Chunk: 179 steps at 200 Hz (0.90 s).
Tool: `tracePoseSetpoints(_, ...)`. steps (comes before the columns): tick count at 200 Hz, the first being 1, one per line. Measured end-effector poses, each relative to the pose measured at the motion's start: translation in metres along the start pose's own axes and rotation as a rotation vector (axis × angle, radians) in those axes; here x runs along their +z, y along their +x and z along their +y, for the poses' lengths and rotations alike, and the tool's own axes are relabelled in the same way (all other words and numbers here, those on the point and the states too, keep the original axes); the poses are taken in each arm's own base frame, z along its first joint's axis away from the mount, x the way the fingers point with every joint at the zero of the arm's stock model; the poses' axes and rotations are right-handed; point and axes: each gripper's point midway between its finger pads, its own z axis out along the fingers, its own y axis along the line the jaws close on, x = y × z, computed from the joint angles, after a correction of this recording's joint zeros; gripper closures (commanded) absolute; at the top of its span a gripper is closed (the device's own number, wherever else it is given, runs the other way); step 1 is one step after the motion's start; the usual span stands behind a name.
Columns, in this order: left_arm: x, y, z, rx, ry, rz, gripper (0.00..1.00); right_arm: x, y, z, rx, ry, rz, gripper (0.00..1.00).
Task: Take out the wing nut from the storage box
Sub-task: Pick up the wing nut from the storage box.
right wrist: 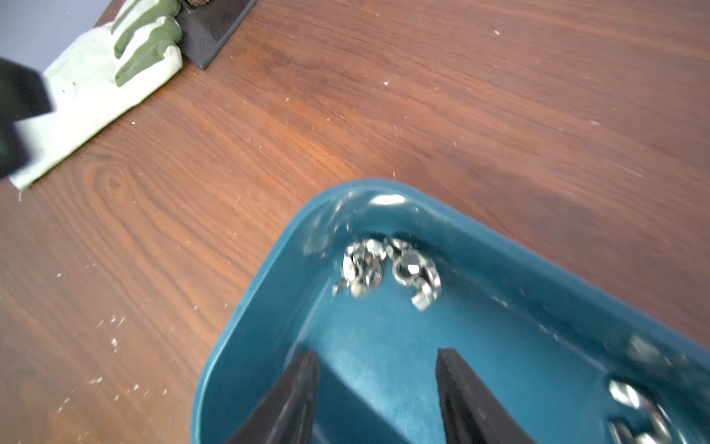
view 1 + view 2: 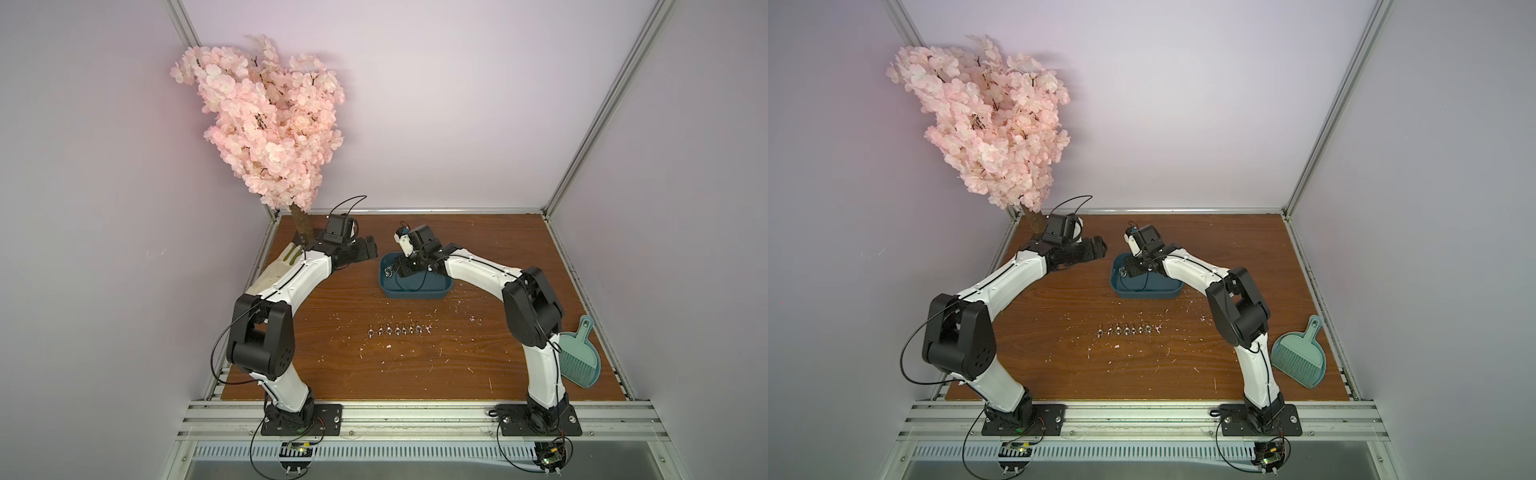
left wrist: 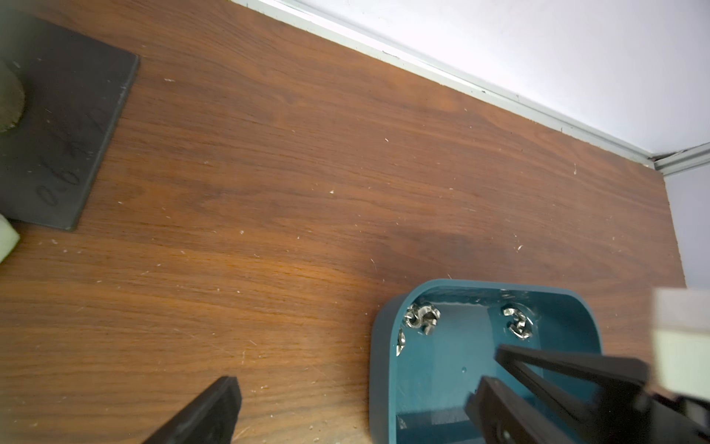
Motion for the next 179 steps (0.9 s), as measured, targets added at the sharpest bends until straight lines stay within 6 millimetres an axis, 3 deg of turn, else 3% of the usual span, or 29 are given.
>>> tracePoseSetpoints(49, -0.001, 0.002, 0.002, -0.006, 0.005, 0.016, 0.00, 0.029, 0.000, -0.002, -0.026, -0.008, 0.042, 0.47)
tracePoseSetpoints(179, 0.010, 0.004, 0.002, -0.010, 0.013, 0.053, 0.00, 0.045, 0.015, -0.012, -0.027, 0.003, 0.093, 0.47)
